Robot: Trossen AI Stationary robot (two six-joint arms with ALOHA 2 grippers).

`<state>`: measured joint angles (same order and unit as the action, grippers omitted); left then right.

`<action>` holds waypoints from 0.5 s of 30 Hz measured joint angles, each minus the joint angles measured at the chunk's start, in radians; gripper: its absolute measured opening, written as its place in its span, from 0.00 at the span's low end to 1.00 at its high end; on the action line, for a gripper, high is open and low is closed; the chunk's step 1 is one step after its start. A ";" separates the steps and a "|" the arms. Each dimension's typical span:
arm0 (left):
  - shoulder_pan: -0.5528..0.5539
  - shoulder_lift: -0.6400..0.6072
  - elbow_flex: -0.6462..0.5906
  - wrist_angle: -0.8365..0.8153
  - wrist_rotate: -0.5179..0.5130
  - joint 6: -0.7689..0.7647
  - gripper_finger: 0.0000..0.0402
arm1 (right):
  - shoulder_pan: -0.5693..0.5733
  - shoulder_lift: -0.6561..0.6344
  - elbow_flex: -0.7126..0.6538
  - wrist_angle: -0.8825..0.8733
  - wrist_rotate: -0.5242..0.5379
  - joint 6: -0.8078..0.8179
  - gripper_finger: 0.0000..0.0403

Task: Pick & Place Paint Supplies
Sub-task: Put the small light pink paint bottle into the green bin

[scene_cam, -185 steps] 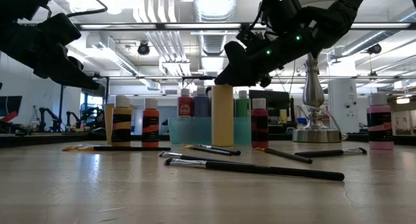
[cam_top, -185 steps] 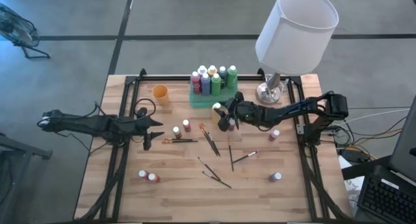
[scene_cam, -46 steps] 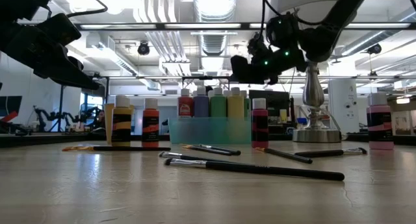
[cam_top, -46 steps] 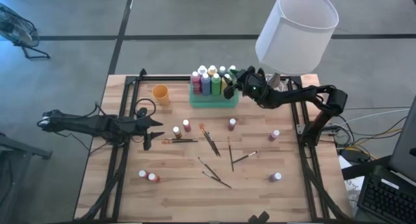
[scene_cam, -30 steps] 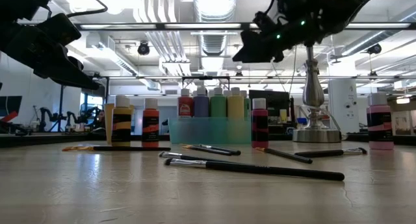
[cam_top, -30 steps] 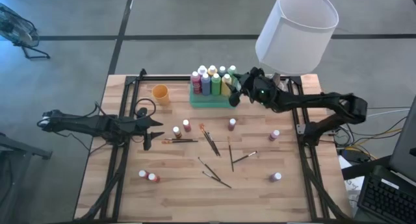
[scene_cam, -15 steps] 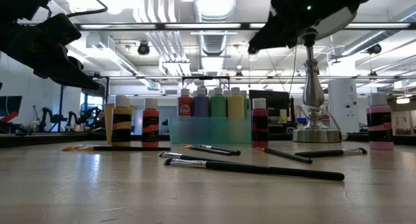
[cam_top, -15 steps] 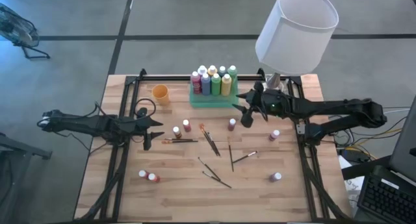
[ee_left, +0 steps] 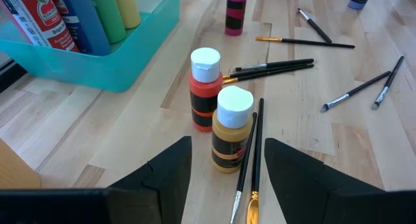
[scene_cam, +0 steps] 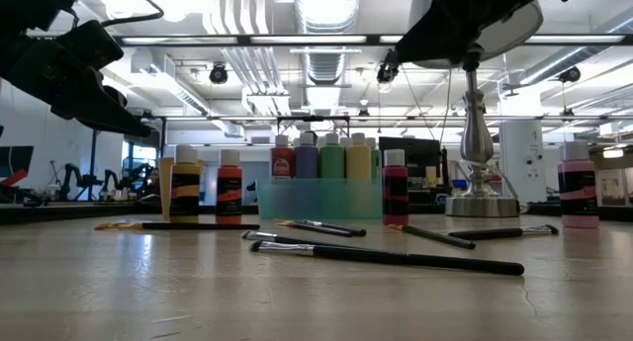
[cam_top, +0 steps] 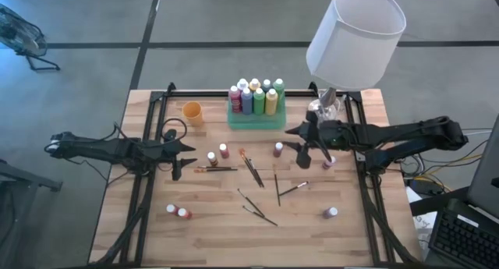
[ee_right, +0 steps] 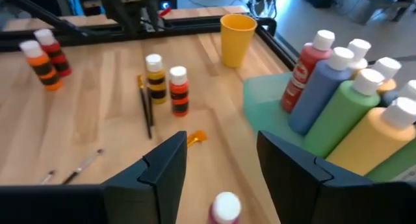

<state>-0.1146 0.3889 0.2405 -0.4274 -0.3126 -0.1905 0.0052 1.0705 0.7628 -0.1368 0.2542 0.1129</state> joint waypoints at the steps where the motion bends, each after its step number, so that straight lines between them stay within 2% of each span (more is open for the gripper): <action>1: 0.000 0.000 0.000 0.000 0.000 0.000 0.50 | 0.007 -0.005 0.000 -0.004 0.000 0.011 0.45; 10: 0.000 0.000 0.000 0.000 0.000 0.000 0.50 | 0.050 -0.033 0.000 -0.053 -0.001 0.118 0.50; 15: 0.000 0.000 0.000 0.000 0.000 0.000 0.50 | 0.049 -0.048 0.000 -0.130 0.000 0.161 0.48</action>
<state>-0.1145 0.3885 0.2405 -0.4274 -0.3126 -0.1909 0.0547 1.0223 0.7628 -0.2667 0.2539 0.2735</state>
